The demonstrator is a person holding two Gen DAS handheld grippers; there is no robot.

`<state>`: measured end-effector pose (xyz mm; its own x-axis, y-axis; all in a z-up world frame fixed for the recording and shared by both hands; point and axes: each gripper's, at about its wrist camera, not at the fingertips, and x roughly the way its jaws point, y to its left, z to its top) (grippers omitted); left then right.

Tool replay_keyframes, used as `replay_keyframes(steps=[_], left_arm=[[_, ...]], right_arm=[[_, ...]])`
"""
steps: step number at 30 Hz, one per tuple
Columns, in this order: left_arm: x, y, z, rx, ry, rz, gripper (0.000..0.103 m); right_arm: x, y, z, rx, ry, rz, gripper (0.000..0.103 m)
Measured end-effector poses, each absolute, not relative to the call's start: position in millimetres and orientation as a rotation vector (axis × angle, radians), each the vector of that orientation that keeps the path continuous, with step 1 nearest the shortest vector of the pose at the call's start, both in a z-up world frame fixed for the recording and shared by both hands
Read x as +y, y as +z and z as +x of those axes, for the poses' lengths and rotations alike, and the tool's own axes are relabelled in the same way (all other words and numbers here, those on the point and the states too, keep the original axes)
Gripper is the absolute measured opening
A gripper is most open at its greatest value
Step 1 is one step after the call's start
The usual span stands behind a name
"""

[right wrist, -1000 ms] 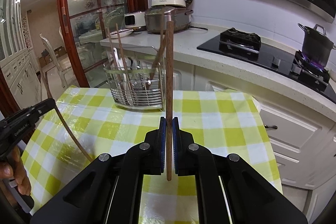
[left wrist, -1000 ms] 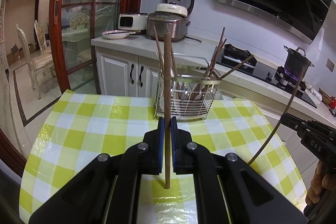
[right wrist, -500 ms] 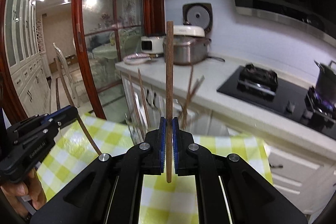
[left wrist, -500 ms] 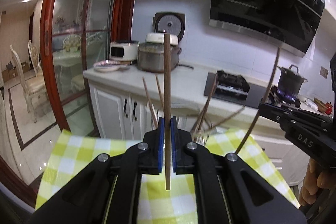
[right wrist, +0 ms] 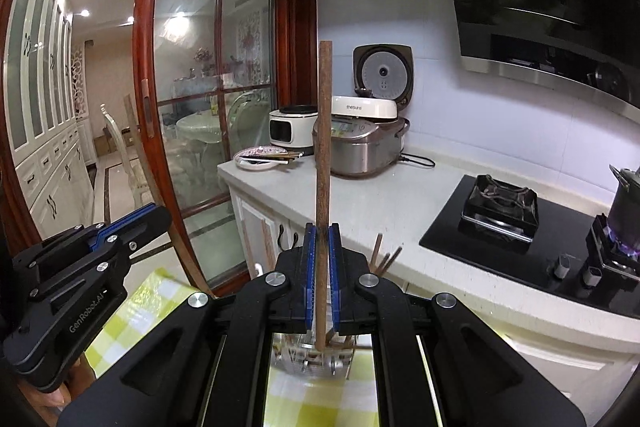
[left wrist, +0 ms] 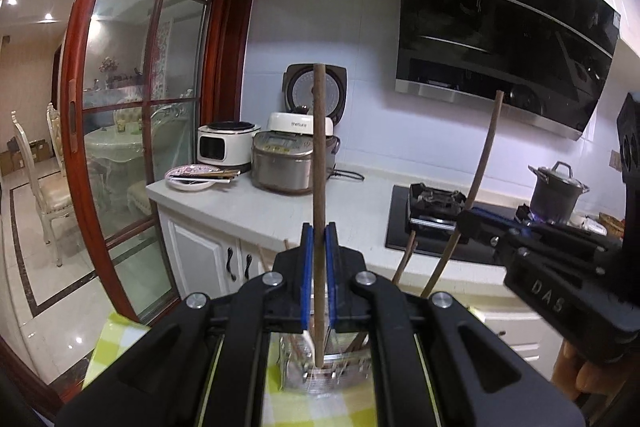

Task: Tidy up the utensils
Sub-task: 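Lower and open the right tool to drop its chopstick while the left tool releases its chopstick into the rack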

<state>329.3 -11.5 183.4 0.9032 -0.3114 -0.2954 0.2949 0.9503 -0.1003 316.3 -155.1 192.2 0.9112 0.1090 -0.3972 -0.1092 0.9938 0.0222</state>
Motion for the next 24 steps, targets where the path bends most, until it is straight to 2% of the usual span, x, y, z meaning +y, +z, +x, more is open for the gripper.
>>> replay_keyframes(steps=[24], left_arm=[[-42, 98, 402, 0.424, -0.344, -0.104, 0.006]], right_arm=[[-168, 103, 384, 0.541, 0.089, 0.038, 0.006]])
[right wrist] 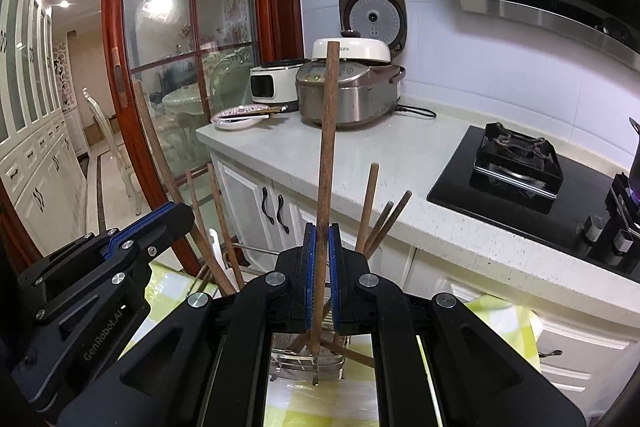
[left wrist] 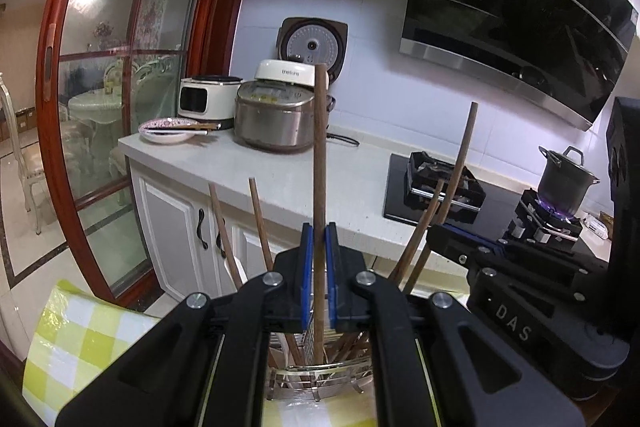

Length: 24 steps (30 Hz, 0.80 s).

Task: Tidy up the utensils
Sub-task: 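Lower and open the right tool to drop its chopstick while the left tool releases its chopstick into the rack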

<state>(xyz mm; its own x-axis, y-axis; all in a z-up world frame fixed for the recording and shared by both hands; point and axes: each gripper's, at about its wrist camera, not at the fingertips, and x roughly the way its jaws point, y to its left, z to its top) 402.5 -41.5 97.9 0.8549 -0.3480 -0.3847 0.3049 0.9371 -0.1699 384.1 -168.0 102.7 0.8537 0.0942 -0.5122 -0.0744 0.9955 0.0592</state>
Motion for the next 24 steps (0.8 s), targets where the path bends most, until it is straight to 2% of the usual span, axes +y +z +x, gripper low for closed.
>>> replay_keyframes(steps=[12, 14, 15, 16, 18, 20, 24], left_arm=[[-45, 90, 405, 0.443, -0.336, -0.079, 0.007], [-46, 89, 407, 0.460, -0.338, -0.075, 0.012], [-45, 88, 408, 0.466, -0.338, -0.077, 0.019], [-45, 88, 409, 0.468, -0.339, -0.079, 0.022], [-42, 88, 408, 0.473, -0.334, -0.081, 0.023], [-39, 88, 405, 0.472, -0.332, -0.083, 0.029], [-33, 90, 395, 0.464, -0.321, -0.088, 0.039]], right_arm=[[-173, 77, 395, 0.570, 0.061, 0.035, 0.008], [-175, 78, 394, 0.567, 0.059, 0.034, 0.009], [-176, 79, 393, 0.567, 0.057, 0.037, 0.011], [-177, 80, 392, 0.565, 0.061, 0.044, 0.013], [-178, 82, 389, 0.558, 0.062, 0.040, 0.031], [-178, 85, 383, 0.536, 0.048, 0.027, 0.040], [-181, 90, 371, 0.512, 0.036, 0.040, 0.051]])
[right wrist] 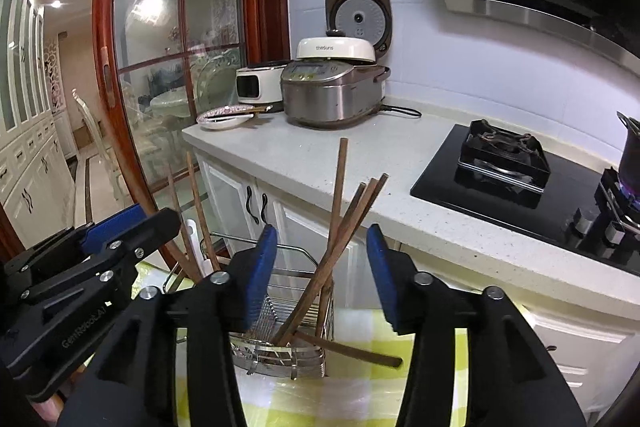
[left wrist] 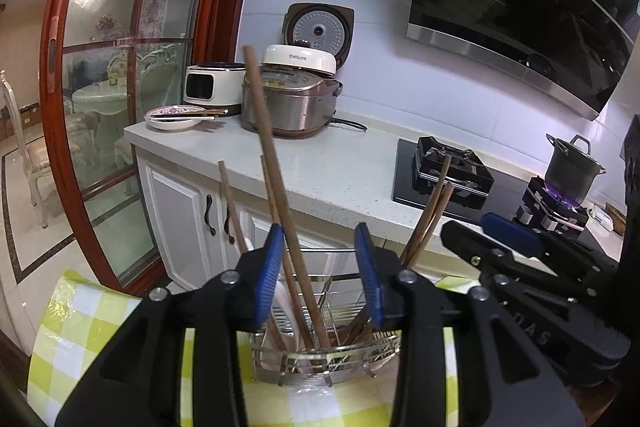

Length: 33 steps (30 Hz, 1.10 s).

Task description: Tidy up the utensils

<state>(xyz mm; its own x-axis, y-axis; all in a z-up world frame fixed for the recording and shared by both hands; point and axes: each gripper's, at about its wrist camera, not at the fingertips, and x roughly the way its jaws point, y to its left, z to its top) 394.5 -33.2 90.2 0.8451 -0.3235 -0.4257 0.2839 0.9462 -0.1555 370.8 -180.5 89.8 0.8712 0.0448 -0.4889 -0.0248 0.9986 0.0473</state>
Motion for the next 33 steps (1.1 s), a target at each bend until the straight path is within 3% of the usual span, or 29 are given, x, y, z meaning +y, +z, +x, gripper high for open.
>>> replay_keyframes(steps=[7, 17, 22, 24, 33], left_arm=[[-20, 88, 372, 0.454, -0.301, -0.097, 0.060], [1, 85, 345, 0.449, -0.266, -0.129, 0.065], [-1, 72, 302, 0.411, -0.240, -0.101, 0.092], [-2, 64, 283, 0.407, -0.234, -0.083, 0.098], [3, 32, 220, 0.435, -0.137, -0.040, 0.098]], right_arm=[[-191, 93, 343, 0.467, 0.009, 0.066, 0.065], [-202, 91, 297, 0.431, -0.031, 0.072, 0.071], [-201, 77, 265, 0.389, -0.069, 0.070, 0.081], [-201, 65, 247, 0.381, -0.087, 0.075, 0.084], [-212, 34, 196, 0.394, -0.143, 0.056, 0.084]])
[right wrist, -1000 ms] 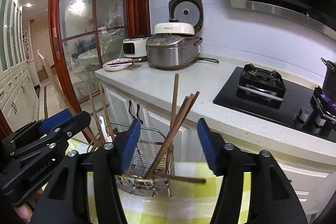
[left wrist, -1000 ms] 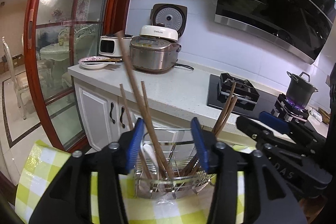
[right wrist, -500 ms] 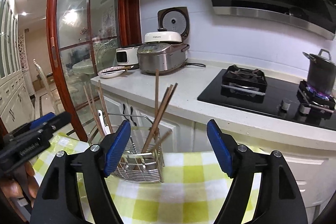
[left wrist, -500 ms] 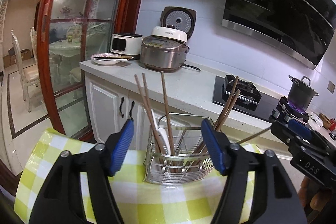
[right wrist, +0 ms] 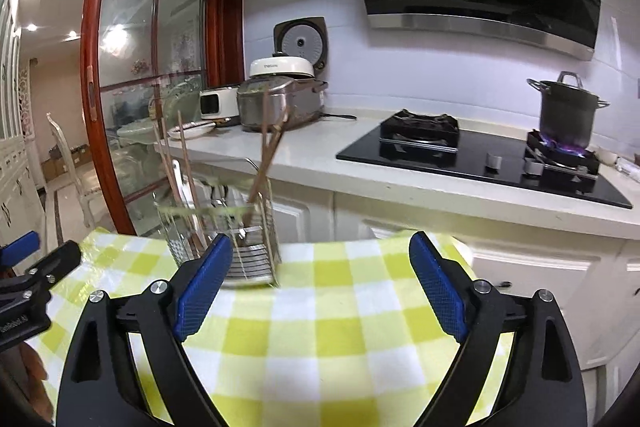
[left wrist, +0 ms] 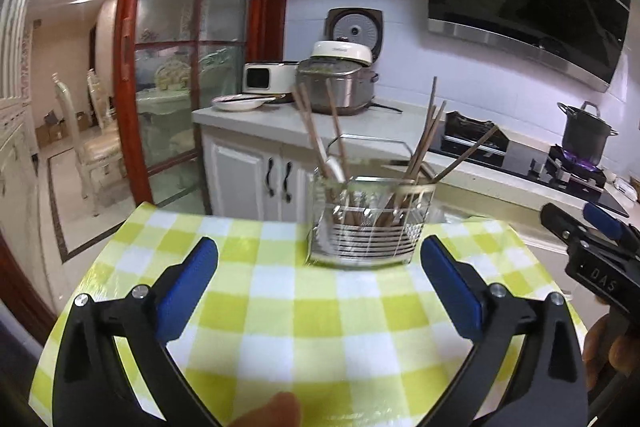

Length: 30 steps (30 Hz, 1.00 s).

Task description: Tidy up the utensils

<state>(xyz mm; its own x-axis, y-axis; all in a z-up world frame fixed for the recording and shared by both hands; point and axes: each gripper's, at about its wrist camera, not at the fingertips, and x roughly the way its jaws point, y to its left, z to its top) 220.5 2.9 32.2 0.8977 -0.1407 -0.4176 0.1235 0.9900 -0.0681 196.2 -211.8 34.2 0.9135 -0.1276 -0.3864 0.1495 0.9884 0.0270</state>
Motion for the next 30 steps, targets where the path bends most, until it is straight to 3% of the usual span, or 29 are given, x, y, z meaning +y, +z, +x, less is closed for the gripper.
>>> replay_keyframes(steps=[30], left_arm=[[-6, 33, 210, 0.441, -0.129, -0.021, 0.098]], right_arm=[[-203, 22, 184, 0.431, -0.101, 0.046, 0.084]])
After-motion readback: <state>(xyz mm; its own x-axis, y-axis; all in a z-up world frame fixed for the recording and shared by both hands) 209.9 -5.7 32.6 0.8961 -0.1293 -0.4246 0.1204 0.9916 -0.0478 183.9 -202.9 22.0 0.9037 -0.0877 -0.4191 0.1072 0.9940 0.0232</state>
